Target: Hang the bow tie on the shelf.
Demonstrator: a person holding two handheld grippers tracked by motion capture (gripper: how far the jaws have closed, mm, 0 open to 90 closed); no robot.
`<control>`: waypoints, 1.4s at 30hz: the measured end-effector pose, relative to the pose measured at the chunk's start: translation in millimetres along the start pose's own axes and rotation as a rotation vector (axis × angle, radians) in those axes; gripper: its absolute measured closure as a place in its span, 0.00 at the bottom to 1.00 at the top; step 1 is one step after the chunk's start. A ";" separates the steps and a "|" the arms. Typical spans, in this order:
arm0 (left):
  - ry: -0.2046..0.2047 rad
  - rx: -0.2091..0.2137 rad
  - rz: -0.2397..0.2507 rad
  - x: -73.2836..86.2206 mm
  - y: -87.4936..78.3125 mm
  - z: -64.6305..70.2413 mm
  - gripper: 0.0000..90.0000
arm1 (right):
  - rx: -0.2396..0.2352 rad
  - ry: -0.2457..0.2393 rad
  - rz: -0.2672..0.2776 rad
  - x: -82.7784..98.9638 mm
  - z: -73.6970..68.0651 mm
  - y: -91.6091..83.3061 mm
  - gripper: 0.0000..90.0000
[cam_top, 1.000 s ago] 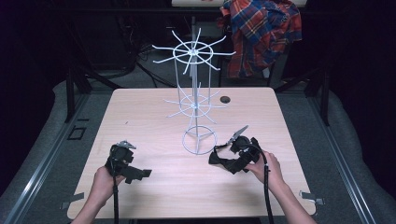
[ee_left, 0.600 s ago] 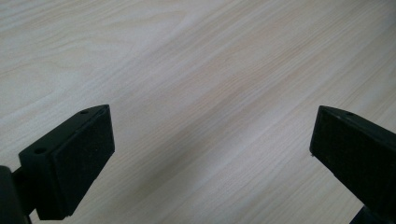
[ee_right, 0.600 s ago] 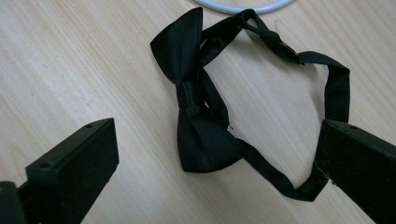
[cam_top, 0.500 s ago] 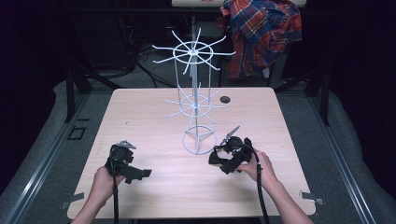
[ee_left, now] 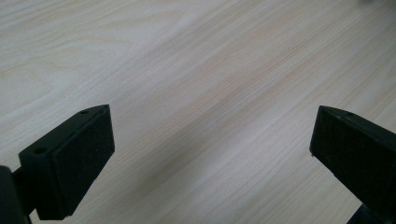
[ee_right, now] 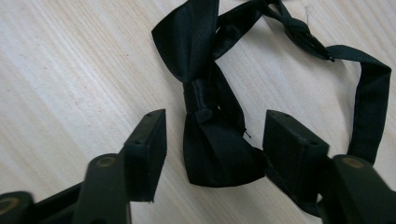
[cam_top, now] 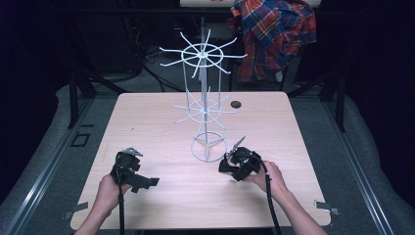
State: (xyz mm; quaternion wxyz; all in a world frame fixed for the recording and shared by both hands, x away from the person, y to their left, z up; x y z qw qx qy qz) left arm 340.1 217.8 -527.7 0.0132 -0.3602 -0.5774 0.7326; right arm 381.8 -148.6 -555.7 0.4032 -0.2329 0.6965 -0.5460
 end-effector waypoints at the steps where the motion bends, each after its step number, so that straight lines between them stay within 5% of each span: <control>1: 0.000 0.001 0.000 0.0 0.0 0.0 0.00 | 0.003 -0.001 -0.007 -0.6 -0.5 1.5 0.48; 14: 0.008 -0.001 -0.004 0.4 -0.9 -0.3 0.00 | 0.024 -0.006 -0.029 -3.1 -4.9 8.5 0.81; 18: 0.006 0.000 -0.005 0.6 -1.2 -0.6 0.00 | 0.031 -0.009 -0.038 -2.7 -4.2 5.7 0.82; 42: 0.008 0.000 -0.004 0.6 -1.6 -0.8 0.00 | -0.012 0.092 0.201 7.2 17.9 -47.5 0.83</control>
Point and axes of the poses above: each handheld gripper's, and its own axes: y roughly forward along the jaws, x roughly out of its underside, z roughly to its right, the point moved 2 cm from there along y, roughly forward along the jaws, and after that the axes turned 10 degrees about -x, right-handed, at the moved point
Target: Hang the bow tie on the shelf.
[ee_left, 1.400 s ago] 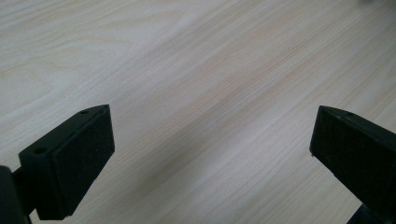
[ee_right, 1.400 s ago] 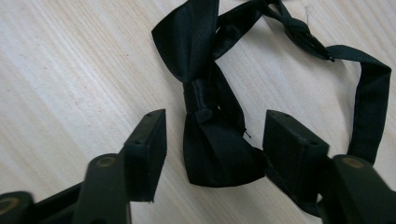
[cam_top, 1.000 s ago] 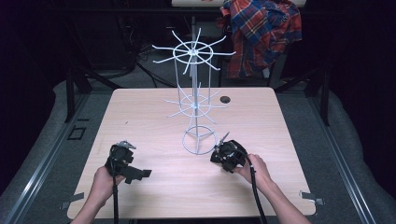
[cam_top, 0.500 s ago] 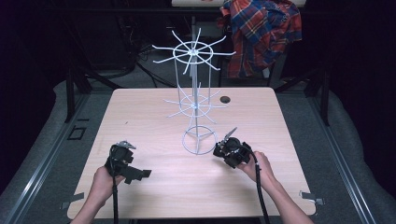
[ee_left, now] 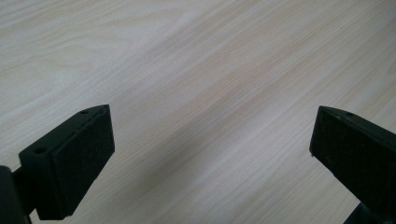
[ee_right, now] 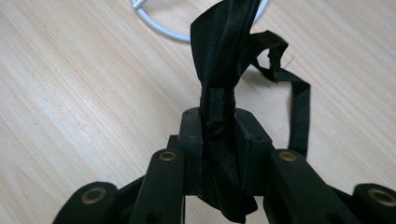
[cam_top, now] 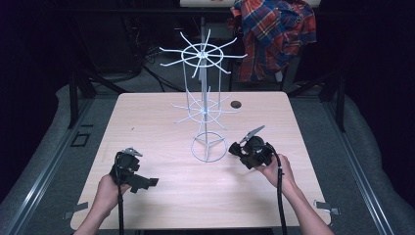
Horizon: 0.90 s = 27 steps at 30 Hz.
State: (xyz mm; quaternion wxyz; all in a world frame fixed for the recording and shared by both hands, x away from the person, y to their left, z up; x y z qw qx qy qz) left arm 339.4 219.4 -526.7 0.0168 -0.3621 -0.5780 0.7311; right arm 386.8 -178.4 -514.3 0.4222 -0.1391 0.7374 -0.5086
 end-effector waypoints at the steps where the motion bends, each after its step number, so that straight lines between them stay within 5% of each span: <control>1: 0.000 0.000 0.000 0.0 0.0 -0.1 0.00 | 0.000 0.000 0.000 0.0 0.0 0.0 0.83; 27: 0.003 0.001 -0.011 -0.1 1.2 0.4 0.00 | 0.035 0.046 0.139 2.8 13.2 -37.8 0.83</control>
Point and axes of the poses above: each handheld gripper's, and its own axes: y roughly forward along the jaws, x roughly out of its underside, z roughly to its right, the point moved 2 cm from there along y, roughly forward along the jaws, and after that the axes turned 10 degrees about -x, right-handed, at the moved point
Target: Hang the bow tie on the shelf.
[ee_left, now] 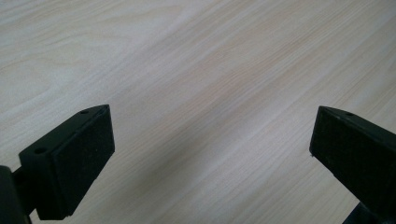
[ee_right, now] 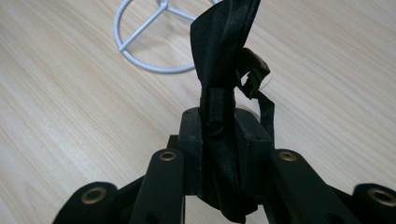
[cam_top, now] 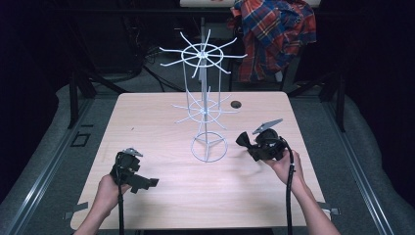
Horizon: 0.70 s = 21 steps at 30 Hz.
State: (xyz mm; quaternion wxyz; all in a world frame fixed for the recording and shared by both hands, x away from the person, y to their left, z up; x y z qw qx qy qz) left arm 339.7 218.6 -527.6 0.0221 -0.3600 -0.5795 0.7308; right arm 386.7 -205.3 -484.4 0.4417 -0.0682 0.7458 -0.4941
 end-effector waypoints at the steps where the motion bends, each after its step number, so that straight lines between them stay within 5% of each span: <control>1: 0.000 0.000 0.000 0.0 -0.1 -0.1 0.00 | 0.003 -0.002 -0.003 -0.2 0.5 -1.2 0.83; 21: 0.006 -0.004 -0.003 0.0 0.0 -0.2 0.00 | 0.022 0.031 0.082 -7.0 5.0 -22.5 0.83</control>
Point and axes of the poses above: each handheld gripper's, and its own axes: y roughly forward along the jaws, x roughly out of its underside, z roughly to its right, the point moved 2 cm from there along y, roughly forward along the jaws, and after that the axes turned 10 degrees about -x, right-handed, at the moved point
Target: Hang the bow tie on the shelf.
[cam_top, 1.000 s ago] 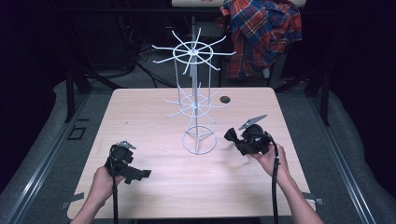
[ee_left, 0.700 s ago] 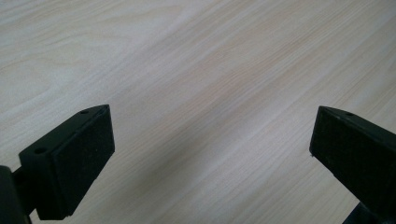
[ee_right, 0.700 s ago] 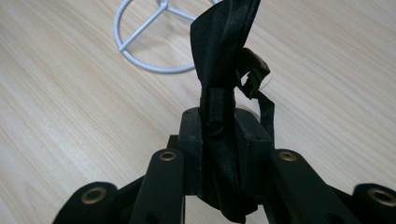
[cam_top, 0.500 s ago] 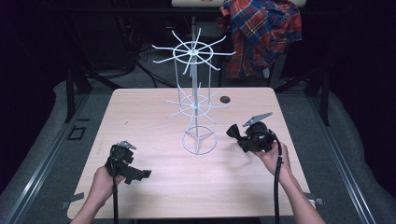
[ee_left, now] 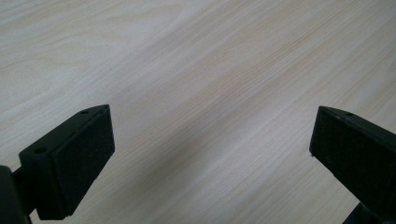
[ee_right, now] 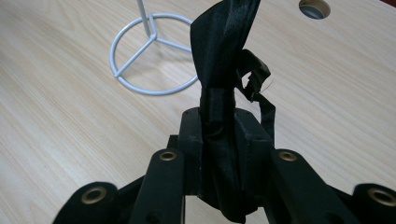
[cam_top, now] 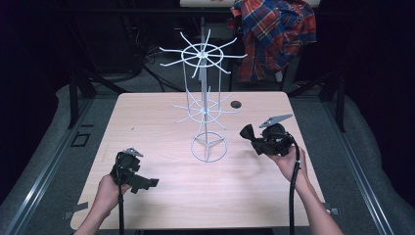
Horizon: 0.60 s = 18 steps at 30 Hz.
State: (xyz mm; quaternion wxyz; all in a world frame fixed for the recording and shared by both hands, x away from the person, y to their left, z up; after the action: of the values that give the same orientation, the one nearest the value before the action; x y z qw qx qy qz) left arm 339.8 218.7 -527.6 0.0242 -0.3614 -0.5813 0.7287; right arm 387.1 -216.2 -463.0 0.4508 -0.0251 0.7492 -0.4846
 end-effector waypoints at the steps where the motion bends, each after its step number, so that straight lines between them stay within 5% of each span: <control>1: 0.001 -0.001 0.001 0.0 0.0 -0.2 0.00 | 0.008 0.002 0.004 -0.9 -0.3 -0.8 0.83; 18: 0.004 -0.006 -0.001 0.2 -1.1 0.9 0.00 | 0.016 -0.001 0.007 -17.9 -5.7 7.5 0.83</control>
State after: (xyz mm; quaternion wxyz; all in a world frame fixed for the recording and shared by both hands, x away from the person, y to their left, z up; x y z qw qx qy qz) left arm 338.7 218.4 -526.7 0.0247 -0.3626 -0.5836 0.7262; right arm 396.7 -199.8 -456.2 0.4532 -0.0191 0.7450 -0.4891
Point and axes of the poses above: each handheld gripper's, and its own axes: y roughly forward along the jaws, x roughly out of its underside, z roughly to its right, the point moved 2 cm from there along y, roughly forward along the jaws, and after that the axes turned 10 degrees about -x, right-handed, at the moved point
